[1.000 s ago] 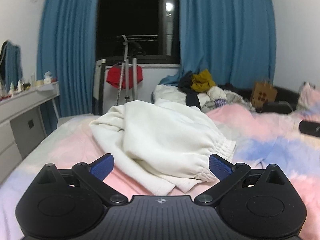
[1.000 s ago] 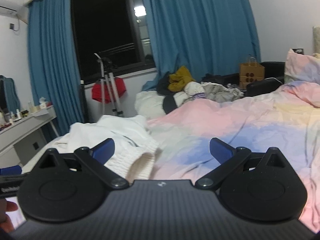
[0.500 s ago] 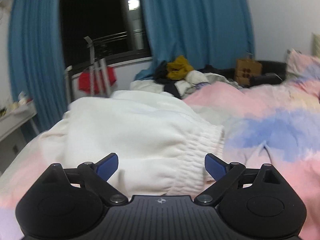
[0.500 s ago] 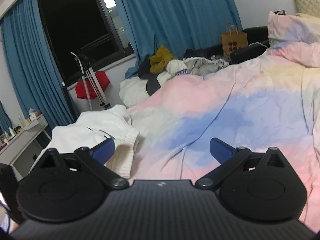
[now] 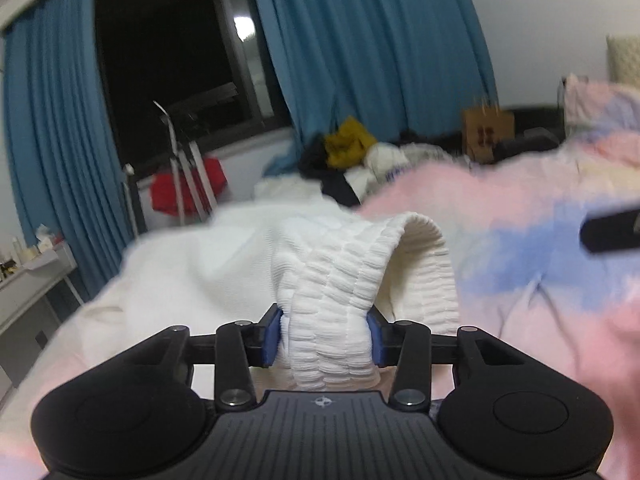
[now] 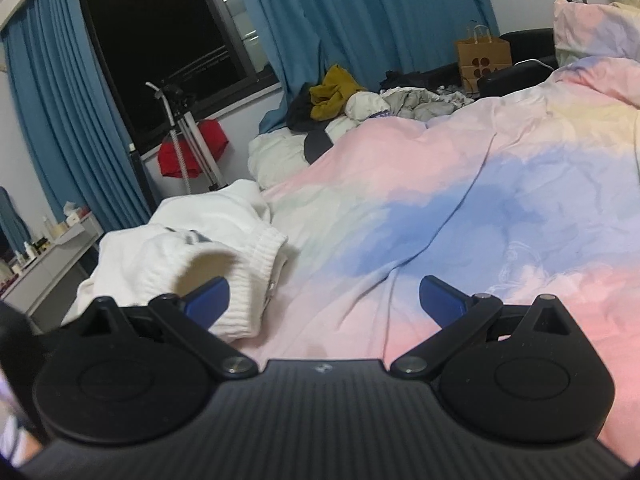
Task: Fold clothes
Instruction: 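Grasp the elastic cuff with the left gripper and lift it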
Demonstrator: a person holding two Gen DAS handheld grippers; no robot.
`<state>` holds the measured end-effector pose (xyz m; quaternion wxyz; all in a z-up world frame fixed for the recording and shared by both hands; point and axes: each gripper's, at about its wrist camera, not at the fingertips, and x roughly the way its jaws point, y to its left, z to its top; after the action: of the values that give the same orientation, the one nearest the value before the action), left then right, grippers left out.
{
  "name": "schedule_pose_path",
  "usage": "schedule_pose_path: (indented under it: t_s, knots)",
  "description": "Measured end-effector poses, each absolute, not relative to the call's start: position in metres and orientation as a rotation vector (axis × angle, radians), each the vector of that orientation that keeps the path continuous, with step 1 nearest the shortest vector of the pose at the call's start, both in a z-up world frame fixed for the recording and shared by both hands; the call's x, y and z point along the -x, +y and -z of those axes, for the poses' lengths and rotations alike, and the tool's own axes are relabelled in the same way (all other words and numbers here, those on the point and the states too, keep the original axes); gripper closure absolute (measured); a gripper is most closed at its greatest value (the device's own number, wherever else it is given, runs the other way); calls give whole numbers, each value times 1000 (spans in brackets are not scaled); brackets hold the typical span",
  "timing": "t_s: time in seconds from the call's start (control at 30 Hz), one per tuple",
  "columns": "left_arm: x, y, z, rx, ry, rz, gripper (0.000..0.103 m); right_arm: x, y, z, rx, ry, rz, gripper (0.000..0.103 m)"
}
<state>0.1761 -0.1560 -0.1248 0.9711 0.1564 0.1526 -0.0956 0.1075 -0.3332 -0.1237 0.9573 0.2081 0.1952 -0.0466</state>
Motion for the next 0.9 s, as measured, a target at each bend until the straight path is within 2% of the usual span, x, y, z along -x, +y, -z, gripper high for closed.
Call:
schedule_pose_path:
  t_s: [0.3, 0.43, 0.63, 0.8, 0.9]
  knots:
    - [-139, -66, 46, -54, 230, 73, 60, -94, -325, 116, -442, 351, 5, 0]
    - [-138, 1, 25, 96, 306, -6, 61, -85, -314, 114, -495, 356, -110, 0]
    - [-159, 116, 42, 326, 511, -84, 61, -75, -291, 117, -599, 416, -328, 0]
    - [-138, 206, 80, 765, 627, -106, 66, -86, -271, 129, -613, 488, -428, 0]
    - [-125, 239, 96, 951, 651, -75, 66, -107, -261, 140, -626, 525, -472, 6]
